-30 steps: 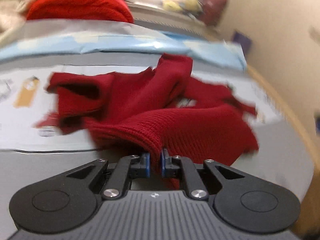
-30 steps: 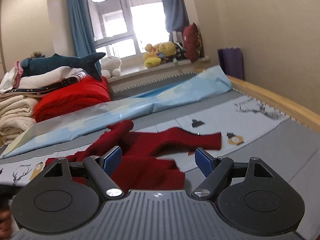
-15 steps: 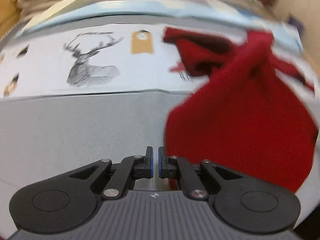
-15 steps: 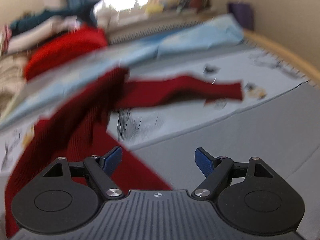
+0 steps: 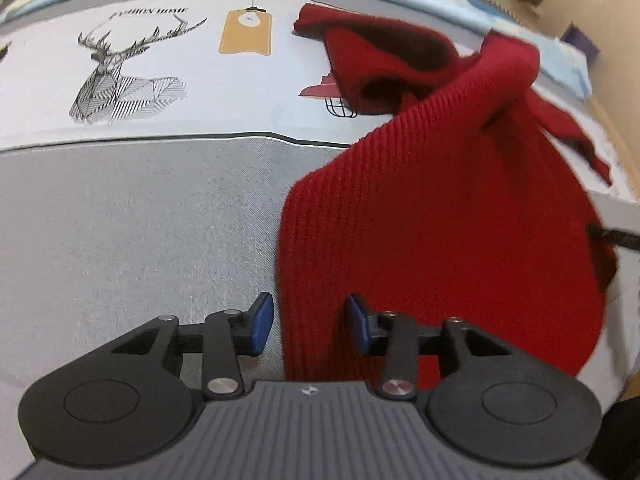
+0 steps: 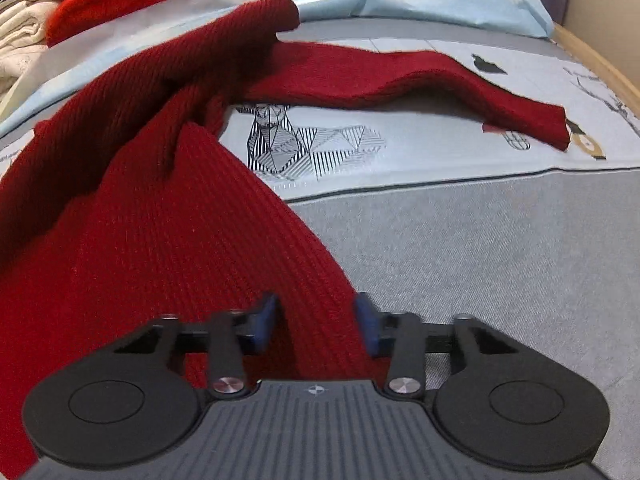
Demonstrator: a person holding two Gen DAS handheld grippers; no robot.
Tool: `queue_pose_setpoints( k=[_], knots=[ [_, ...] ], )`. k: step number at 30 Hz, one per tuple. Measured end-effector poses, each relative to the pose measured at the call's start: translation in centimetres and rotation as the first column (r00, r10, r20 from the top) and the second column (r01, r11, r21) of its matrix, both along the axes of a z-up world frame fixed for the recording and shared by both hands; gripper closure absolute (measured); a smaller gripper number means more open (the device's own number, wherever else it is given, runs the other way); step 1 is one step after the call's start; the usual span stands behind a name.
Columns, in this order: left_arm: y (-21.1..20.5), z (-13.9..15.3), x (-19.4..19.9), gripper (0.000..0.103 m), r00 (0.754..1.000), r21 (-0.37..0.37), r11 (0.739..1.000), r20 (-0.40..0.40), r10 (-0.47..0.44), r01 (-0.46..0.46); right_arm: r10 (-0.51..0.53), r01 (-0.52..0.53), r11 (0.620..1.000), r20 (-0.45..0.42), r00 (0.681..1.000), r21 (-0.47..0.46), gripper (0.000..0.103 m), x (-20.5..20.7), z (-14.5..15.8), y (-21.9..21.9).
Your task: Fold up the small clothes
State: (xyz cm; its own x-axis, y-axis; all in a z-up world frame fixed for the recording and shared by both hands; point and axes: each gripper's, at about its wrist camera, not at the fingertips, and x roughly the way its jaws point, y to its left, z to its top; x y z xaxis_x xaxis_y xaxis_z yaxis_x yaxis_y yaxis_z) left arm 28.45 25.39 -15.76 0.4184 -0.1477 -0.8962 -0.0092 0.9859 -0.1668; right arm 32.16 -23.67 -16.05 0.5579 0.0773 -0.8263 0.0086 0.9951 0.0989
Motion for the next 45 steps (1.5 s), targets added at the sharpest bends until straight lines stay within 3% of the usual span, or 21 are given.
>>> queue_pose_setpoints(
  k=[1,2,4,12,14,16,19,21,23,26,29,31,33,34,35,37,42,45],
  knots=[
    [-0.1,-0.1,0.1,0.072,1.000,0.002,1.000,0.004,0.001,-0.001,-0.002,0.001,1.000,0.004,1.000,0.023,0.084,-0.1,0.2,-0.4],
    [-0.1,-0.2,0.1,0.082,1.000,-0.002,1.000,0.005,0.006,-0.006,-0.002,0.001,0.998,0.013,1.000,0.057,0.086,-0.3,0.5,-0.9],
    [-0.3,0.0,-0.3,0.091,1.000,0.003,1.000,0.017,0.013,-0.013,-0.005,0.000,0.997,0.052,0.999,0.083,0.088,-1.0,1.6,-1.6],
    [-3.2,2.0,-2.5,0.094,0.993,-0.044,0.993,0.052,-0.105,0.107,0.025,-0.054,0.988,0.197,0.980,0.144,0.090,-7.3,8.5,-6.7],
    [-4.9,2.4,-3.6,0.094,0.983,-0.029,0.983,0.045,-0.178,0.179,-0.003,-0.020,0.990,0.166,0.986,0.137,0.090,-9.3,8.9,-9.1],
    [-5.8,2.7,-4.4,0.096,0.981,-0.003,0.981,0.020,-0.195,0.195,-0.021,0.006,0.990,0.104,0.994,0.143,0.090,-10.9,8.5,-10.9],
    [-4.6,2.2,-4.9,0.096,0.989,-0.003,0.990,-0.059,-0.138,0.138,0.084,-0.071,0.991,-0.115,0.990,0.115,0.090,-12.9,5.9,-11.5],
    [-4.4,1.4,-5.2,0.096,0.979,0.032,0.985,-0.123,-0.164,0.169,0.166,-0.152,0.985,-0.190,0.968,0.084,0.090,-13.8,4.5,-10.0],
    [-4.4,0.9,-5.6,0.096,0.969,0.046,0.981,-0.170,-0.179,0.189,0.200,-0.195,0.980,-0.193,0.961,0.046,0.089,-14.3,4.2,-8.6],
    [-4.5,1.1,-5.6,0.096,0.971,0.057,0.985,-0.187,-0.152,0.165,0.154,-0.143,0.987,-0.164,0.974,0.077,0.082,-13.8,4.7,-8.7],
    [-4.6,3.0,-5.1,0.095,0.989,0.095,0.988,-0.087,-0.115,0.124,0.066,-0.064,0.995,-0.015,0.998,0.080,0.077,-13.3,6.8,-9.8],
    [-4.8,4.5,-4.5,0.093,0.997,0.107,0.991,-0.008,-0.078,0.078,-0.007,-0.005,0.992,0.091,0.996,0.129,0.071,-12.8,8.1,-11.1],
    [-5.4,6.0,-3.9,0.081,0.998,0.111,0.994,0.065,-0.026,0.018,-0.099,0.069,0.981,0.166,0.981,0.182,0.068,-12.2,8.6,-12.6],
    [-6.1,6.8,-3.5,0.070,0.995,0.121,0.993,0.100,-0.002,-0.010,-0.156,0.114,0.970,0.195,0.968,0.213,0.068,-12.0,8.6,-13.1],
    [-6.9,7.5,-3.3,0.063,0.990,0.128,0.991,0.137,0.017,-0.035,-0.201,0.154,0.961,0.200,0.959,0.229,0.068,-11.8,8.3,-13.5],
    [-8.1,8.9,-2.3,0.063,0.980,0.121,0.990,0.197,0.041,-0.066,-0.256,0.208,0.948,0.184,0.949,0.242,0.066,-10.5,7.8,-14.1],
    [-12.1,11.3,0.4,0.061,0.954,0.094,0.990,0.291,0.078,-0.109,-0.258,0.193,0.943,0.228,0.939,0.270,0.066,-7.0,7.1,-13.1],
    [-14.4,10.9,2.7,0.059,0.947,0.149,0.982,0.316,0.065,-0.117,-0.256,0.178,0.946,0.288,0.923,0.271,0.066,-3.6,7.2,-13.1]
  ],
)
